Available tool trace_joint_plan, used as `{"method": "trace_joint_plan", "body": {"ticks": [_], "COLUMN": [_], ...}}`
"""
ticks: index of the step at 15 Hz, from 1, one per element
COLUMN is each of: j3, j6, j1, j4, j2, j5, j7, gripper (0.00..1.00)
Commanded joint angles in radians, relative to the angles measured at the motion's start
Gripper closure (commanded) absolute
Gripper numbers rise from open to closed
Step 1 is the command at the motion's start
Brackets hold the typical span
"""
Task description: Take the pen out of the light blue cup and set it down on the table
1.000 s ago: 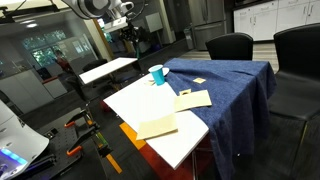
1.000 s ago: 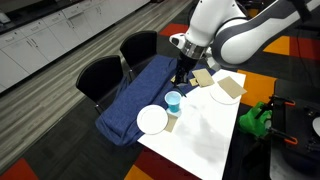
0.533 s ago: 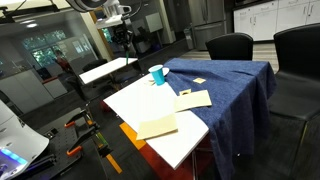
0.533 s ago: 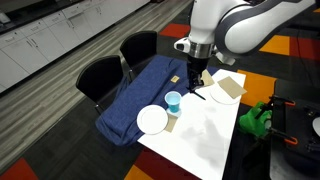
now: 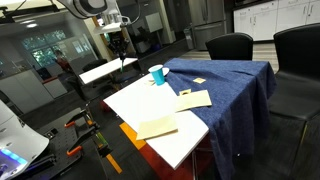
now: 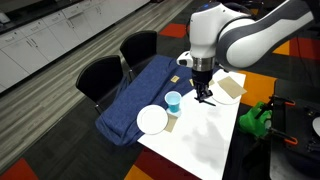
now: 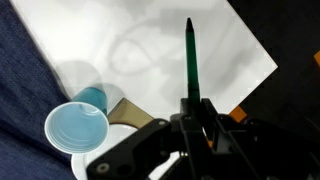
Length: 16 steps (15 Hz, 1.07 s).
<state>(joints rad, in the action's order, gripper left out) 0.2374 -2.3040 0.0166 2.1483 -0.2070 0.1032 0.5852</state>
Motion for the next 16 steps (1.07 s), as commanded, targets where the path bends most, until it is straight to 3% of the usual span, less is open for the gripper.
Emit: {"method": "trace_joint_plan", "body": {"ticks": [1, 16], "j3": [-0.020, -0.015], "j6": [-0.011, -0.134], "j1": [0.037, 0.065], "j4": [0.009, -0.038], "j2": [-0.022, -0.247], "j5": [-0.048, -0.143], "j7": [0.001, -0.033], "gripper": [0.96, 0.96]}}
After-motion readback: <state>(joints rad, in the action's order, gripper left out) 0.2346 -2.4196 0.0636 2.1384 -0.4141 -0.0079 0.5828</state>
